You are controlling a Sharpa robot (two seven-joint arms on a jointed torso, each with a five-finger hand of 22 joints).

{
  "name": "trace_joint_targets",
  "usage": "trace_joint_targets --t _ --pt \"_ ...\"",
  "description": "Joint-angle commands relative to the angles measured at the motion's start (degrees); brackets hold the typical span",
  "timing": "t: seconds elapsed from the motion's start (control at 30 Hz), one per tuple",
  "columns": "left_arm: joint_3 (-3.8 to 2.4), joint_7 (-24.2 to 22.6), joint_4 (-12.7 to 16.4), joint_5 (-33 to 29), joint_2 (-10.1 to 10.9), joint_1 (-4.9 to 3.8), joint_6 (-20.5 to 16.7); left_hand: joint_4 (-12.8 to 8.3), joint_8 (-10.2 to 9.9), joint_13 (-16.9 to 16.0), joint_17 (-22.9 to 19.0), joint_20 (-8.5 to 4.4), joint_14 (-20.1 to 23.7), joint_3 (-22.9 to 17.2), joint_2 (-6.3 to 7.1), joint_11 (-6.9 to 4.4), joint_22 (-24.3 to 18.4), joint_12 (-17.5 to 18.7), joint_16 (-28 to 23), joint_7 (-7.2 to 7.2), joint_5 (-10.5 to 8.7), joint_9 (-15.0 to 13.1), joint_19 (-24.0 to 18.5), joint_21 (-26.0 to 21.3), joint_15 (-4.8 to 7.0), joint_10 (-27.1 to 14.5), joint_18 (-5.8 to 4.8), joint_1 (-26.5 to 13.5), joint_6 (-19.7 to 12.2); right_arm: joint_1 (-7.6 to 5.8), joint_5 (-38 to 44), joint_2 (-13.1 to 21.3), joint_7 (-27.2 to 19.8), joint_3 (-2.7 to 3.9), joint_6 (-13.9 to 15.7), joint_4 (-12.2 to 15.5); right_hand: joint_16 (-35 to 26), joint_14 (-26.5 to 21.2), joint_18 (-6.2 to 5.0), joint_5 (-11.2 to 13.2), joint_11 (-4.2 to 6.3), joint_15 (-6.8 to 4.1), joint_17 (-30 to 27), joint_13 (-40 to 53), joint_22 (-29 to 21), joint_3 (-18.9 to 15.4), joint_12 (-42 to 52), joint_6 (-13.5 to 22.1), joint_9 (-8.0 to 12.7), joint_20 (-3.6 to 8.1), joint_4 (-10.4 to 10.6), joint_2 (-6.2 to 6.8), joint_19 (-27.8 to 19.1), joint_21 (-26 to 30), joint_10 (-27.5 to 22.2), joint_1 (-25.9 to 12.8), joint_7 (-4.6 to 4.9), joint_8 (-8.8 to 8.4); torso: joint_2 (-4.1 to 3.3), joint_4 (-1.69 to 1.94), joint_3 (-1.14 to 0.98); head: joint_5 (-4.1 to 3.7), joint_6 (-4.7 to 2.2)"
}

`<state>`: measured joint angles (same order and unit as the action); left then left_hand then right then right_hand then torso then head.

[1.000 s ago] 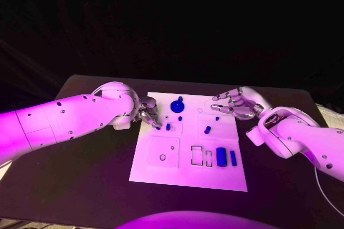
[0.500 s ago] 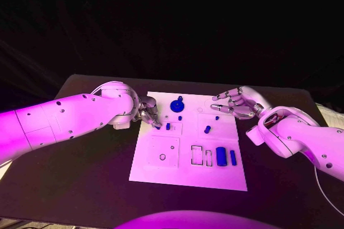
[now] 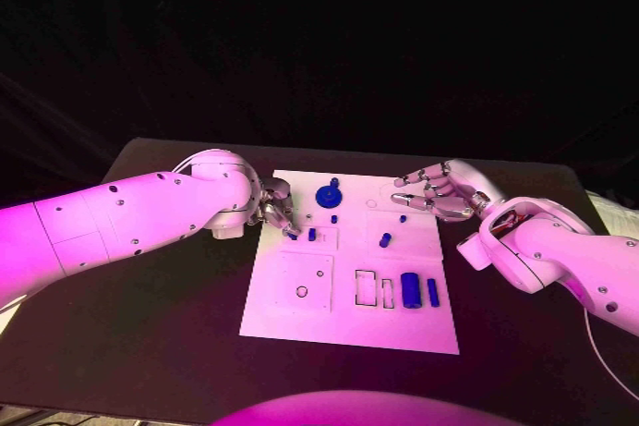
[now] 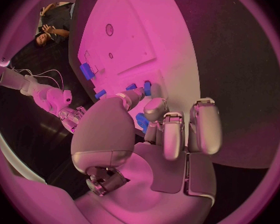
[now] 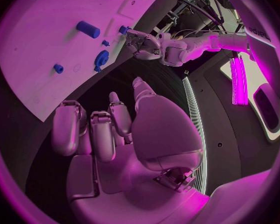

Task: Assemble the parts on the task board

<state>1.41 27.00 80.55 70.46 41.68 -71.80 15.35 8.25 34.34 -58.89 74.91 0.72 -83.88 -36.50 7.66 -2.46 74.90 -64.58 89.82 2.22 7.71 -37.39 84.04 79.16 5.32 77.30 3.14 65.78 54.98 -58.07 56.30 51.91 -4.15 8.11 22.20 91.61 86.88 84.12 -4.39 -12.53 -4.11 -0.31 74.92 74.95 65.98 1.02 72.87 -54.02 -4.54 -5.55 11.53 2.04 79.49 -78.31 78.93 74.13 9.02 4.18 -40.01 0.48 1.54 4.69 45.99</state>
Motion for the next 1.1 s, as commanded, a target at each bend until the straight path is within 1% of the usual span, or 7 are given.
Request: trace_joint_targets --t 0.03,0.37,0.43,0.5,0.6,0.93,1.1 --pt "0.23 2.5 -0.1 -1.5 -0.6 0.3 1.9 0.3 -0.4 0.0 15.1 0.07 -6.1 -0.1 0.05 -0.13 3.8 0.3 0.2 -1.01 0.49 0.1 2.3 0.2 0.21 0.3 -0.28 -1.0 1.6 0.05 0.2 0.0 -0.2 0.0 -0.9 0.1 -0.2 4.5 -0.35 -0.3 0.03 -0.02 9.5 1.4 -0.1 -0.3 -0.1 -0.4 -0.1 -0.05 0.0 -0.45 -0.3 0.3 -0.4 -0.3 0.03 0.3 0.0 -0.01 -0.01 0.01 0.03" --pt "0.23 4.1 -0.5 -1.6 -1.4 0.29 2.5 0.8 -0.6 -0.8 15.1 -0.05 -6.1 0.6 0.19 -0.36 4.4 -0.2 0.2 -1.31 0.65 0.2 2.5 0.7 0.37 1.0 -0.41 -2.8 2.6 0.05 0.2 0.0 -0.1 0.0 -1.1 0.0 -0.3 4.5 -0.37 -0.5 0.03 -0.03 9.5 1.4 -0.2 -0.3 -0.2 -0.4 -0.1 -0.04 -0.1 -0.49 -0.3 0.3 -0.4 -0.1 0.03 0.3 -0.03 -0.02 0.03 -0.08 0.12" --pt "0.23 4.4 -0.6 -1.6 -1.5 0.29 2.5 0.8 -0.6 -0.9 15.1 -0.06 -6.1 0.6 0.15 -0.39 4.5 -0.3 0.2 -1.35 0.72 0.2 2.5 0.8 0.38 1.0 -0.44 -2.9 2.7 0.05 0.2 0.0 -0.1 0.0 -1.2 0.0 -0.3 4.5 -0.36 -1.2 0.05 -0.04 9.5 1.4 -0.2 -0.4 -0.2 -0.4 -0.1 -0.03 -0.1 -0.58 -0.3 0.4 -0.4 0.1 0.03 0.3 -0.02 0.01 0.03 -0.1 0.13" --pt "0.23 4.7 -0.6 -1.6 -1.6 0.29 2.5 0.9 -0.7 -1.1 15.1 -0.1 -6.1 0.7 0.1 -0.44 4.7 -0.5 0.2 -1.4 0.83 0.2 2.6 0.9 0.43 1.2 -0.48 -3.2 3.0 0.05 0.2 0.0 -0.1 0.0 -1.2 0.0 -0.3 4.5 -0.36 -2.8 0.06 -0.07 9.5 1.3 -0.2 -0.7 -0.2 -0.4 -0.1 0.0 -0.2 -0.65 -0.3 0.4 -0.5 0.4 0.02 0.29 -0.03 0.01 0.05 -0.1 0.2" --pt "0.23 5.0 -0.6 -1.6 -1.7 0.28 2.4 1.0 -0.7 -1.2 15.1 -0.14 -6.1 0.9 0.1 -0.49 4.9 -0.6 0.2 -1.45 0.86 0.2 2.6 1.0 0.46 1.4 -0.51 -3.6 3.2 0.05 0.2 0.0 0.0 0.0 -1.2 0.0 -0.3 4.5 -0.37 -3.3 0.07 -0.07 9.5 1.3 -0.2 -0.8 -0.2 -0.4 -0.1 0.01 -0.1 -0.71 -0.3 0.4 -0.5 0.5 0.02 0.29 -0.02 0.0 0.06 -0.18 0.19" --pt "0.22 5.5 -0.6 -1.6 -2.3 0.28 2.0 1.6 -0.9 -1.8 15.1 -0.26 -6.1 1.7 0.07 -0.65 5.4 -1.1 0.2 -1.66 0.85 0.2 2.9 1.5 0.6 2.0 -0.65 -5.3 4.0 0.05 0.2 0.0 0.0 0.0 -1.3 0.0 -0.3 4.5 -0.37 -3.4 0.07 -0.08 9.5 1.3 -0.3 -0.9 -0.2 -0.4 -0.1 0.01 -0.1 -0.72 -0.3 0.5 -0.5 0.6 0.01 0.28 0.02 0.02 0.01 -0.26 0.25" --pt "0.21 5.5 -0.6 -1.6 -2.6 0.28 1.8 1.6 -0.9 -2.0 15.1 -0.29 -6.1 1.9 -0.02 -0.7 5.6 -1.3 0.2 -1.73 0.87 0.2 2.9 1.7 0.63 2.1 -0.69 -5.5 4.2 0.05 0.2 -0.1 0.0 0.0 -1.4 0.0 -0.3 4.5 -0.38 -3.6 0.07 -0.08 9.5 1.3 -0.3 -0.9 -0.2 -0.4 -0.1 0.01 -0.1 -0.75 -0.3 0.5 -0.5 0.6 0.01 0.29 -0.01 0.03 0.04 -0.26 0.28"
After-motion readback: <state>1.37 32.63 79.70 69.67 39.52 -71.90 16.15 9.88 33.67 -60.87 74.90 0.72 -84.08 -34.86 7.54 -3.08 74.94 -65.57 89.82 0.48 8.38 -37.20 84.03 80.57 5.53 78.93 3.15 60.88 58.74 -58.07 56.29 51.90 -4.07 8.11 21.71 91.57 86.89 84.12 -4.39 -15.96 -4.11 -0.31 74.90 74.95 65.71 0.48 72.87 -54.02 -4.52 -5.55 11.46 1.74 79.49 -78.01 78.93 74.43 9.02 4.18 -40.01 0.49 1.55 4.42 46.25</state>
